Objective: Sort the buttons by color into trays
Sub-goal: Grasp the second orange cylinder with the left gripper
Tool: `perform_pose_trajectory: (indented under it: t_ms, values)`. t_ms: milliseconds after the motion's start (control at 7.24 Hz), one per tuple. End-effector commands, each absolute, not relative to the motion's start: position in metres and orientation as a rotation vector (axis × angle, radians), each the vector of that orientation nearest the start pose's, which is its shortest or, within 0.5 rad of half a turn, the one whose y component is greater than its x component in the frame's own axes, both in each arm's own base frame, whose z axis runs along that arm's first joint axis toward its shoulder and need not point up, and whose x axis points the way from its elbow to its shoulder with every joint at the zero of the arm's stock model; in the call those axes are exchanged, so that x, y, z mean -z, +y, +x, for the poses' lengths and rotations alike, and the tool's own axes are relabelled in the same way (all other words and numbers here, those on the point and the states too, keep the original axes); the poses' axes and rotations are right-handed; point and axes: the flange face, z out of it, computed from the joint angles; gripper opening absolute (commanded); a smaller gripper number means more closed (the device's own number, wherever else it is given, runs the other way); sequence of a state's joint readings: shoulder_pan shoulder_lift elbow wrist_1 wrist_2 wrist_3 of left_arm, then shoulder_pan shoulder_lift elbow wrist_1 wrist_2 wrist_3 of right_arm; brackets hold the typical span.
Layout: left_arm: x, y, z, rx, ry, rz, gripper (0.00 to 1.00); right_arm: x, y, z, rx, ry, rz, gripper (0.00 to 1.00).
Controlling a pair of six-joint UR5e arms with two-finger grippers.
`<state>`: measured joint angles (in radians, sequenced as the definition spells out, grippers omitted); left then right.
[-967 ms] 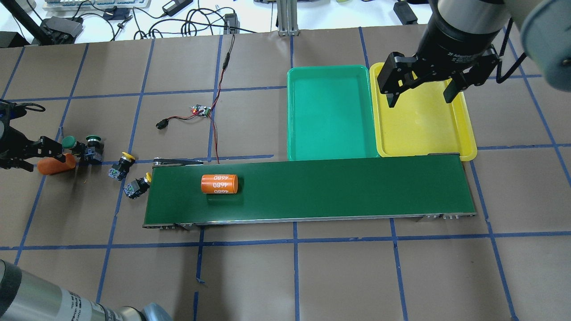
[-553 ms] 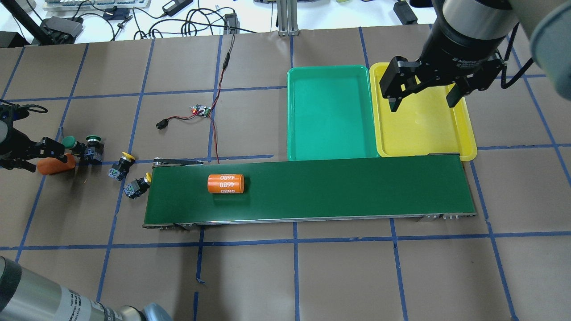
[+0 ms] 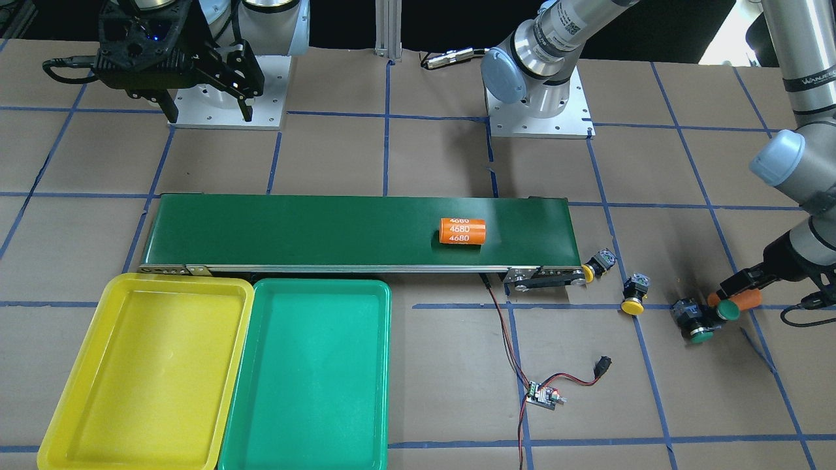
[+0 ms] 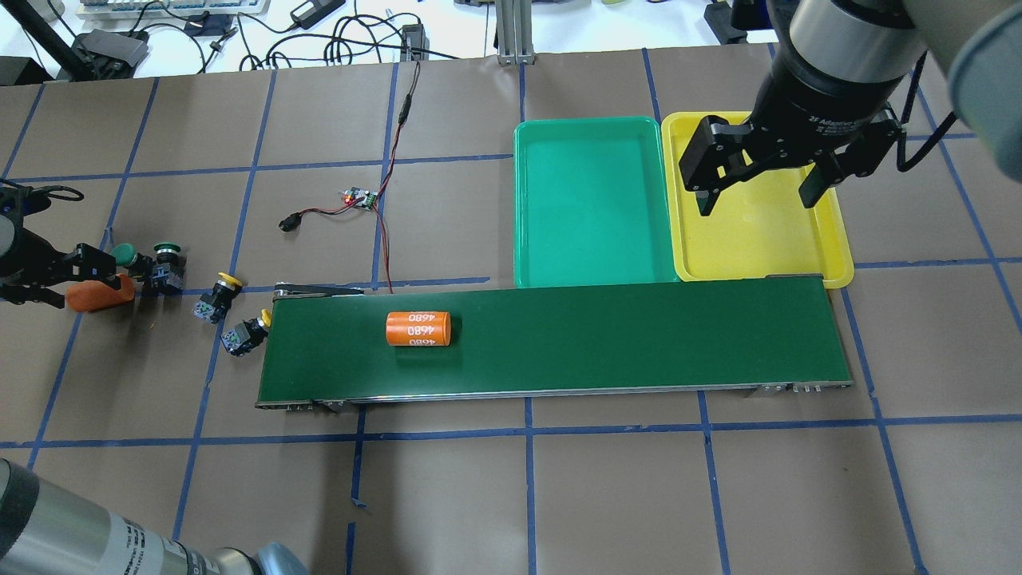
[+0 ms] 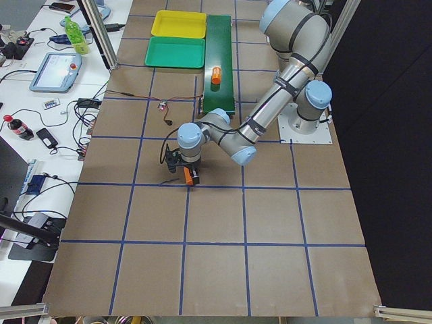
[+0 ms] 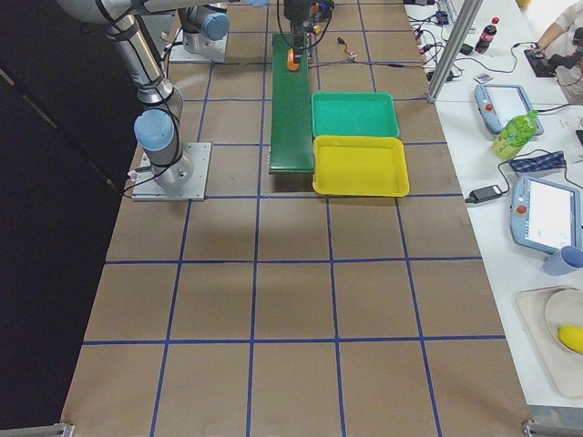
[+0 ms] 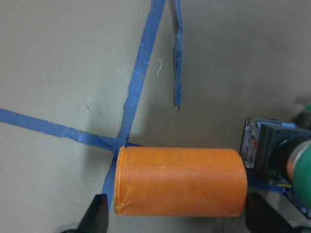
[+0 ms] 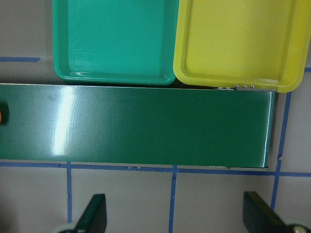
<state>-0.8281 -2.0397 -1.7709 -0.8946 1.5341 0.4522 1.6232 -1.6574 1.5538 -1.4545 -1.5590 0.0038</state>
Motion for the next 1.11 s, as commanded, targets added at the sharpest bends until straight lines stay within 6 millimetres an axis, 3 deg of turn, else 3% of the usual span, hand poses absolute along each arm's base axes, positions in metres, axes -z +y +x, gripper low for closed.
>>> perform_pose_trajectory:
  t_ms: [0, 967]
  values:
    - [-0.2045, -0.5338, 0.3053, 0.051, 3.129, -0.456, 1.0, -0.5242, -0.4448, 0.1574, -0.029, 3.127, -0.079, 1.0]
    - [-0.1954, -0.5353, 0.3045, 0.047, 3.152, -0.455, 1.0, -0.5263, -0.4432, 0.1571, -0.022, 3.129, -0.077, 1.0]
